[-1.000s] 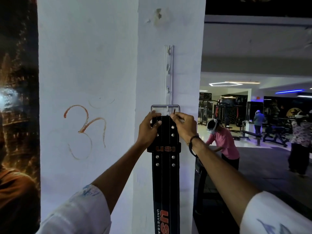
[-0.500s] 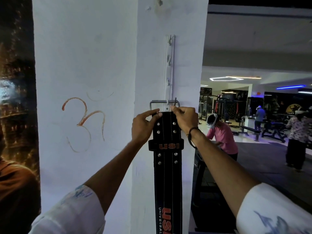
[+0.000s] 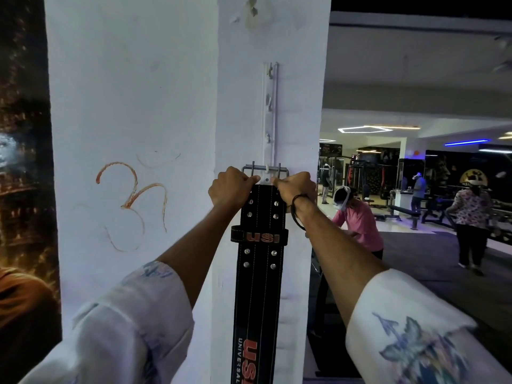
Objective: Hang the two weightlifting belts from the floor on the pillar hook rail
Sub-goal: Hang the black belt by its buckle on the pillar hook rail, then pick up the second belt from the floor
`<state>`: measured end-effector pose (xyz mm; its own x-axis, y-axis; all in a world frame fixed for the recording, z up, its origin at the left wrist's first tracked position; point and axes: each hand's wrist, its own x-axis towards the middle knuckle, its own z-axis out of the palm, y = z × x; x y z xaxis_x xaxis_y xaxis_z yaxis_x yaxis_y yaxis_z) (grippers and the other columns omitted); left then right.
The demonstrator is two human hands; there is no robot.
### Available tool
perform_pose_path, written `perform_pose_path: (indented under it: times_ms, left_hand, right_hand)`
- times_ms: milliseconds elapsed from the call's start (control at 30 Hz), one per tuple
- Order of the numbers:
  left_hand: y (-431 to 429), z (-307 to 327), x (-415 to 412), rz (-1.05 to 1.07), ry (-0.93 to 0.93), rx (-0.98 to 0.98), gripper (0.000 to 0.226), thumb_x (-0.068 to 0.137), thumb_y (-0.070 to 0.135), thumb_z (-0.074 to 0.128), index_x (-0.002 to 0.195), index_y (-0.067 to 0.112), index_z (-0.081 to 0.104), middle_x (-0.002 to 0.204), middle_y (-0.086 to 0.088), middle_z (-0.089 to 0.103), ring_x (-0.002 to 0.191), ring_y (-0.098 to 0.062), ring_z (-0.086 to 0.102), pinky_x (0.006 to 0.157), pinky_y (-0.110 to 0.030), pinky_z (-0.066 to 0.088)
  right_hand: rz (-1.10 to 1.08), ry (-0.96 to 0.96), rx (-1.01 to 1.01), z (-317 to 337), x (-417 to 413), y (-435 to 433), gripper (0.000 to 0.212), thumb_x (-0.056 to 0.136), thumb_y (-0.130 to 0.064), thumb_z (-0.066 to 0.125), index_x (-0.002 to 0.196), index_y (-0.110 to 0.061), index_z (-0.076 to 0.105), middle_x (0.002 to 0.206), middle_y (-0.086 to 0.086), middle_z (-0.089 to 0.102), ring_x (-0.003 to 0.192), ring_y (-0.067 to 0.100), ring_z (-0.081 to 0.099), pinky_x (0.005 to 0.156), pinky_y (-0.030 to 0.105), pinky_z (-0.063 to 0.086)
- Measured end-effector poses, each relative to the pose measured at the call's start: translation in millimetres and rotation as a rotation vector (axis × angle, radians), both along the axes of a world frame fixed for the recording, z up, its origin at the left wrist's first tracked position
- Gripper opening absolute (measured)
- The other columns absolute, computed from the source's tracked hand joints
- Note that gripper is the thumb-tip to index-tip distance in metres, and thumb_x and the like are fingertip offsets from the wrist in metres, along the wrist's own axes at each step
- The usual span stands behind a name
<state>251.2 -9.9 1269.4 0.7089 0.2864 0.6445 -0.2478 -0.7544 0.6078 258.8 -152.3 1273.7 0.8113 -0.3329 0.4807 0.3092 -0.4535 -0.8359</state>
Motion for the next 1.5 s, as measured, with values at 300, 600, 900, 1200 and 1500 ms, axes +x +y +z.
perform_pose_path:
  times_ms: [300,600,900,1200,1500]
  left_hand:
    - [7,-16,-26,-0.077,0.043,0.054,0.023,0.094,0.032,0.057,0.091,0.019,0.076,0.09,-0.004,0.074,0.088,-0.032,0.069,0.071,-0.033,0.047]
    - [7,-21,-66,0.007,0.057,0.246,0.047,0.103,0.033,0.046,0.148,0.019,0.045,0.146,-0.01,0.056,0.133,-0.035,0.051,0.1,-0.046,0.044]
    - [20,-61,-111,0.063,0.028,0.568,0.07,0.106,0.045,0.029,0.16,0.011,-0.001,0.17,-0.008,-0.002,0.156,-0.029,-0.007,0.124,-0.051,0.005]
    - [84,-281,-164,-0.027,0.442,0.488,0.066,0.107,0.044,0.029,0.159,0.009,0.009,0.169,-0.009,0.01,0.156,-0.029,0.004,0.124,-0.051,0.011]
    - [131,-591,-203,-0.052,0.927,0.414,0.054,0.105,0.041,0.037,0.15,0.011,0.035,0.157,-0.008,0.041,0.143,-0.031,0.039,0.111,-0.048,0.034]
  right_hand:
    - [0.173,0.07,-0.115,-16,-23,-12,0.039,0.093,-0.013,0.061,0.132,-0.019,0.063,0.125,0.007,0.068,0.102,0.027,0.068,0.084,0.043,0.061]
    - [0.045,-0.082,-0.579,-28,-64,-15,0.049,0.098,-0.019,0.055,0.145,-0.009,0.042,0.143,0.014,0.051,0.126,0.034,0.054,0.097,0.041,0.048]
    - [-0.023,-0.109,-0.795,-59,-128,-29,0.062,0.103,-0.032,0.044,0.156,-0.015,0.017,0.167,0.009,0.005,0.154,0.031,0.006,0.116,0.048,0.03]
    - [0.161,0.155,-0.778,-260,-167,31,0.059,0.102,-0.04,0.042,0.154,-0.014,0.028,0.166,0.009,0.015,0.153,0.028,0.015,0.118,0.047,0.031]
    - [0.457,0.608,-0.783,-573,-182,86,0.057,0.102,-0.042,0.043,0.15,-0.012,0.036,0.165,0.008,0.02,0.152,0.025,0.017,0.12,0.042,0.025]
